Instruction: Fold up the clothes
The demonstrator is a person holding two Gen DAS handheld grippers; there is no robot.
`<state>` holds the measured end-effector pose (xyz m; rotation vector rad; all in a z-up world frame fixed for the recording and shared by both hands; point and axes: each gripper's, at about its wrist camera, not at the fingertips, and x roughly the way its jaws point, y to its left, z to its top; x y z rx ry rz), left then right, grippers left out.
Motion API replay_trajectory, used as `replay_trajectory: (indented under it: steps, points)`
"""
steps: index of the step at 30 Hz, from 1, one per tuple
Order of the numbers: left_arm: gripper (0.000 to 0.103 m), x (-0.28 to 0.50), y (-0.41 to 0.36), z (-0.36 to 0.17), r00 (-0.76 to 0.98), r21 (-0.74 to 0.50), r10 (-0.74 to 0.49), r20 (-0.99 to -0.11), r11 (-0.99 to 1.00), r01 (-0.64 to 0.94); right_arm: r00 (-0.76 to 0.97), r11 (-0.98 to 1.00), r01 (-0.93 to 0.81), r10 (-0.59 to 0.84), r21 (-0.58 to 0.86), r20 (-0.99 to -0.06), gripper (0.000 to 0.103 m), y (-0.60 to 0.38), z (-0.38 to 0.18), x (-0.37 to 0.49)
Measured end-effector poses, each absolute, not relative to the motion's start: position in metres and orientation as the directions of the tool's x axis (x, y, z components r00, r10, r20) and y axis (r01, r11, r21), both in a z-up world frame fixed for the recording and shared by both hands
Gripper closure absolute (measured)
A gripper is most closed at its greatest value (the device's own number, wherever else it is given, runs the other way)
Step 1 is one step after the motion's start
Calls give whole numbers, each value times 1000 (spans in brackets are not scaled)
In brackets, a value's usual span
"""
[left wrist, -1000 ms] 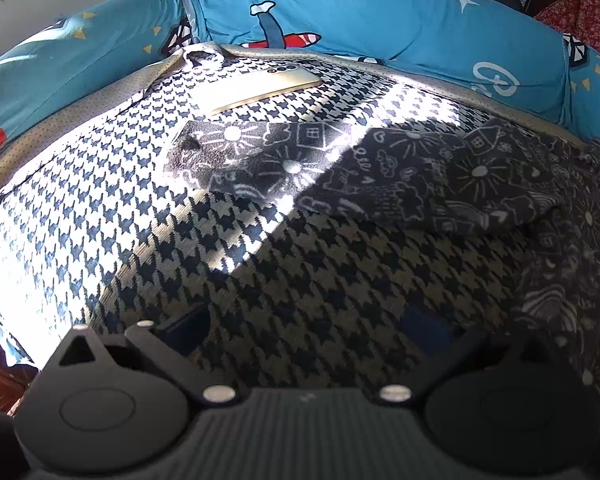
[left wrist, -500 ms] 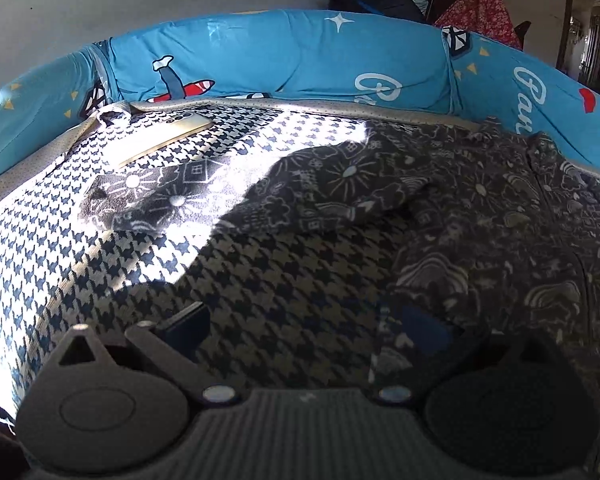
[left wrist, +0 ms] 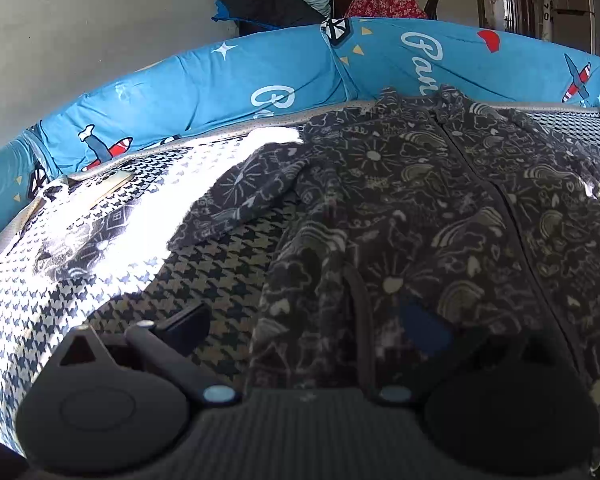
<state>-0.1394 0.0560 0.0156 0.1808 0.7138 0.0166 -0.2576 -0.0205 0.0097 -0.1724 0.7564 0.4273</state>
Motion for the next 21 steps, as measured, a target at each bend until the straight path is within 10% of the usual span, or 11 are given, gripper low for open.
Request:
replay_trajectory:
  steps: [21]
  points:
    - [0, -160, 74, 13, 713, 79, 69, -698, 997, -19, 731, 989, -144, 85, -31, -677, 70, -94, 22, -269]
